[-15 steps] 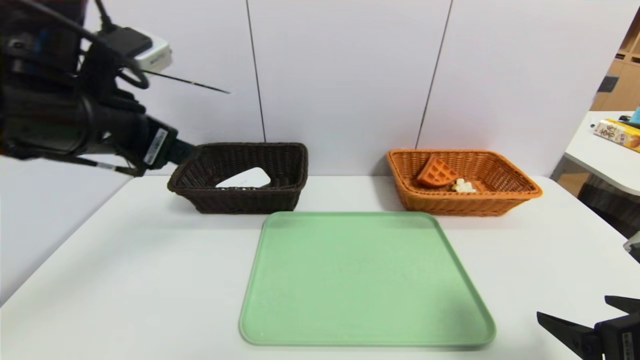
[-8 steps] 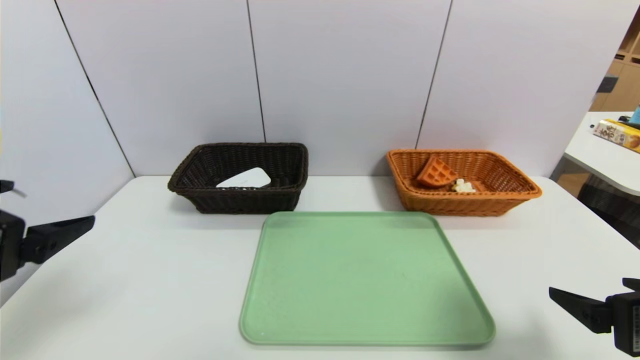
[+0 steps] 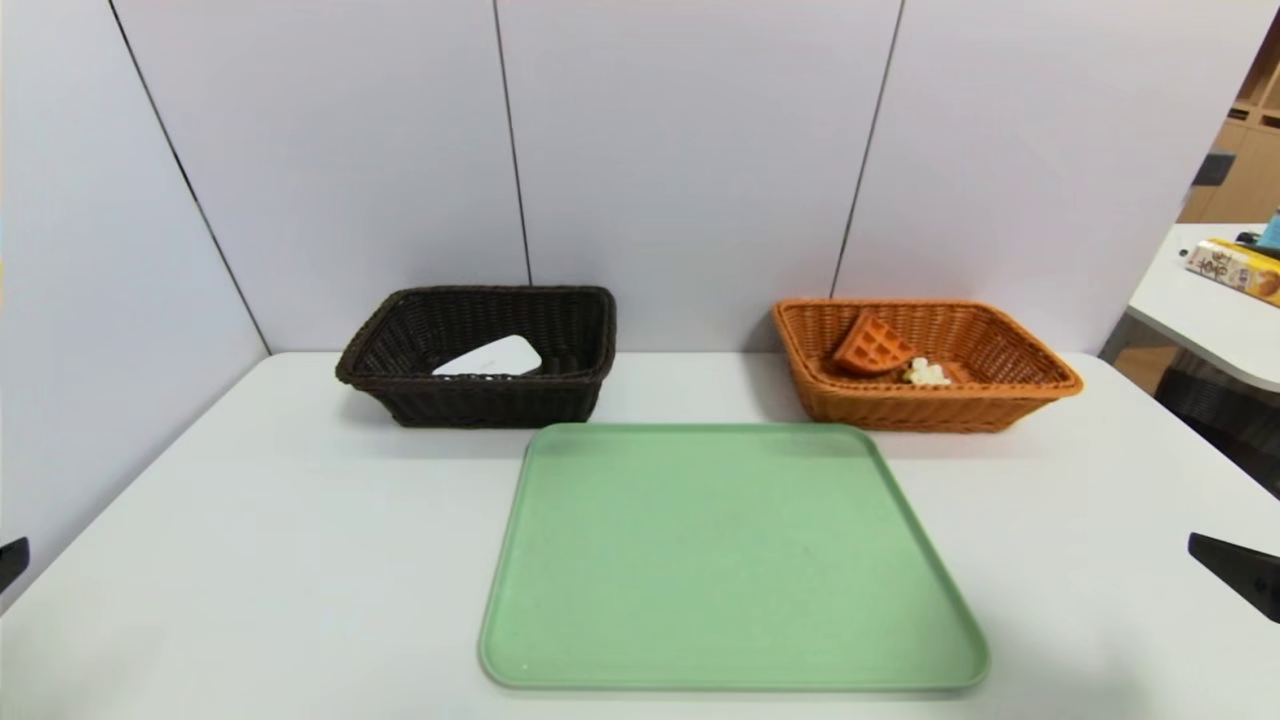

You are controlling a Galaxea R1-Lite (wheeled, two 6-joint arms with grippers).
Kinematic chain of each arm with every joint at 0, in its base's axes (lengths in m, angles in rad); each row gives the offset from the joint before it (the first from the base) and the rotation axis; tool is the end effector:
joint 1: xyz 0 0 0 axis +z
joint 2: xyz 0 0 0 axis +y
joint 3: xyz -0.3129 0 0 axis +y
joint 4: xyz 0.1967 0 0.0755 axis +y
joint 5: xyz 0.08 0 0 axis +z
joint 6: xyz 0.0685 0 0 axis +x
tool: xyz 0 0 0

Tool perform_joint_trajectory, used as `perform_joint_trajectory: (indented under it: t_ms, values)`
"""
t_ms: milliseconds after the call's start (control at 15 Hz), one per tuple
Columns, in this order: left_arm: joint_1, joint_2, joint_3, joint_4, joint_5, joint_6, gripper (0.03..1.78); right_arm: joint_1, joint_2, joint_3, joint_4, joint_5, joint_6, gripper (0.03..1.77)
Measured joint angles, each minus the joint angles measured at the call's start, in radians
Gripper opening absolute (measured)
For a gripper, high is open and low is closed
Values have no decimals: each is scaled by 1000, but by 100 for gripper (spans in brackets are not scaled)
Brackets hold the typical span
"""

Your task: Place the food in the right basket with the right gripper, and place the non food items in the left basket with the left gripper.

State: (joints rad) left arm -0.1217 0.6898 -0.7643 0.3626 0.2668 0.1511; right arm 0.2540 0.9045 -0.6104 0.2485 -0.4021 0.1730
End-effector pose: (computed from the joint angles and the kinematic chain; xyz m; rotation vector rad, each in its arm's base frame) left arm 0.0908 0.0071 0.2476 0.2055 0.2935 0.1225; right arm 0.1415 0.0090 0.1874 -0.0061 0.4991 -0.1881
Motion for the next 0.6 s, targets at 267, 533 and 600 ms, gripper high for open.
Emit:
perform_joint_trajectory:
  t_ms: [267, 533, 600]
  values:
    - [75, -126, 79, 2, -82, -23, 169, -80, -123, 44, 4, 6, -57, 170]
    - [113, -247, 148, 33, -102, -30, 169, -137, -241, 102, 2, 14, -59, 170]
    - [119, -279, 164, 39, -103, -31, 169, -147, -271, 118, 0, 14, -58, 170]
